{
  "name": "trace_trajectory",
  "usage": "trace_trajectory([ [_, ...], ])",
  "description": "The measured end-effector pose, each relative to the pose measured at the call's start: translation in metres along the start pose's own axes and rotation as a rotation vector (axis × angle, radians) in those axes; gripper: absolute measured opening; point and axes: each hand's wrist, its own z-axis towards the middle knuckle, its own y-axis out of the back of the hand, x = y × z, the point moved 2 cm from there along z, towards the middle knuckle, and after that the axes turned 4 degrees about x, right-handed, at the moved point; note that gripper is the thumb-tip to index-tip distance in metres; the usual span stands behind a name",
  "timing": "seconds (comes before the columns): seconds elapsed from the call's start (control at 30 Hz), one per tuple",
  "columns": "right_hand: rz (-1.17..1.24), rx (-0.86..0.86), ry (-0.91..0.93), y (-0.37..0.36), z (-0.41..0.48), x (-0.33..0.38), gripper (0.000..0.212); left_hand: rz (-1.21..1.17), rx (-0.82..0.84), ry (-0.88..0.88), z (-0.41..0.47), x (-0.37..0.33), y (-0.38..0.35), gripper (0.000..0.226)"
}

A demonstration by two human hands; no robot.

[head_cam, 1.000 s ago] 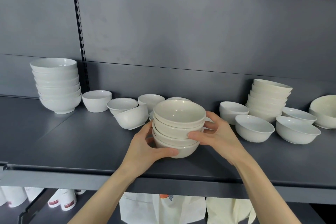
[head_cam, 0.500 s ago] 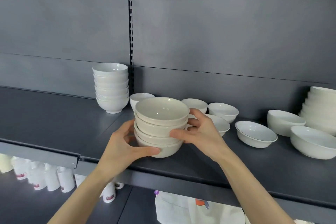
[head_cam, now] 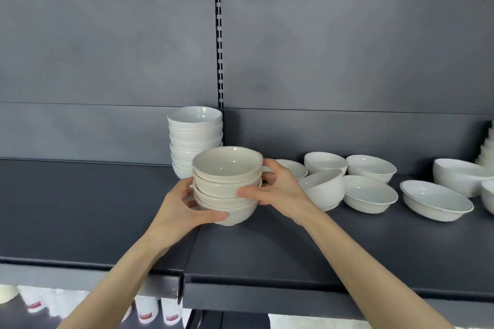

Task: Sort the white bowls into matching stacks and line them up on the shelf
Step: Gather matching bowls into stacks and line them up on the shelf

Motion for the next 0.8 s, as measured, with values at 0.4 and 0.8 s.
trace_trajectory([
  [0.4,0.014,-0.027,-0.019,-0.003,0.012,-0.001,0.06,0.007,0.097,0.015,0.027,0.012,0.005,0.097],
  [0.8,-0.228,-0.024,-0.01,0.01,-0.008,0.016,0.052,0.388,-0.212,-0.004,-0.018,0.005,-0.007,0.024],
])
